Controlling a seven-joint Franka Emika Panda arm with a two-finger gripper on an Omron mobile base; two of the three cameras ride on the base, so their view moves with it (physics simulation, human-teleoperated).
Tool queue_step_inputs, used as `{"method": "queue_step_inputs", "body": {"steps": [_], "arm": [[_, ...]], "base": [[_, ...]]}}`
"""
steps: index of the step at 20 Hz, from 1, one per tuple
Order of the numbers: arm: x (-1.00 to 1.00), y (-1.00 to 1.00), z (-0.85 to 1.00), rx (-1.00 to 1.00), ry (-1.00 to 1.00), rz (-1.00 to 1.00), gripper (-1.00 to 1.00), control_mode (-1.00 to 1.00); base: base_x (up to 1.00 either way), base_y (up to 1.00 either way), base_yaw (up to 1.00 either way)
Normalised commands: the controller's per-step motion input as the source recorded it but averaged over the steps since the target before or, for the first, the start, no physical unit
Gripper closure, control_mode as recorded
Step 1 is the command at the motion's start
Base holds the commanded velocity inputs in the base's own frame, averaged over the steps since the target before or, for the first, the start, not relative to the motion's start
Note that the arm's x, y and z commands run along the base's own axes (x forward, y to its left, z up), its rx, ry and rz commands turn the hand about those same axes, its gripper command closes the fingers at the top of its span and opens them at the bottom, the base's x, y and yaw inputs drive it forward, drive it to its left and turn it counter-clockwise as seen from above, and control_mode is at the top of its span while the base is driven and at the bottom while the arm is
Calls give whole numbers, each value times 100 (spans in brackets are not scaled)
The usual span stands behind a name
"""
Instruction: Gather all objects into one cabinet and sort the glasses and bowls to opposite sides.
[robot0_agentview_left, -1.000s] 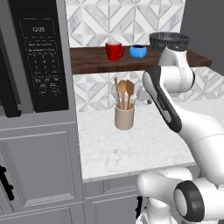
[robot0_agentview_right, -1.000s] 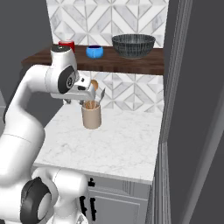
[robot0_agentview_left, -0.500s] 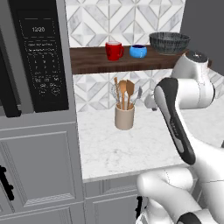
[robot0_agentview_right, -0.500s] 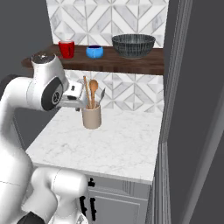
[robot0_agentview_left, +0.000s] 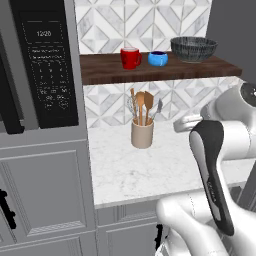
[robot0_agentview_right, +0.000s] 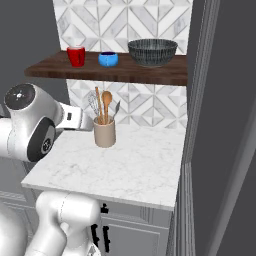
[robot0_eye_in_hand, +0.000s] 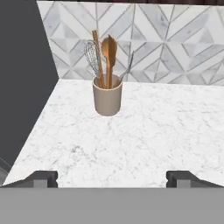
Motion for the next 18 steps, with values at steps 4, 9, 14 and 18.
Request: {"method": "queue_step_inputs", "body": {"steps": [4,9,14,18], "arm": [[-67,0,32,0,-22,0,-100,-100],[-6,0,0,0,-1,0,-100,100],[0,0,0,0,0,0,-100,100],[0,0,0,0,0,0,-100,100]], "base": [[0,0,0],[0,0,0],[-41,0,5],[-68,0,5]]}}
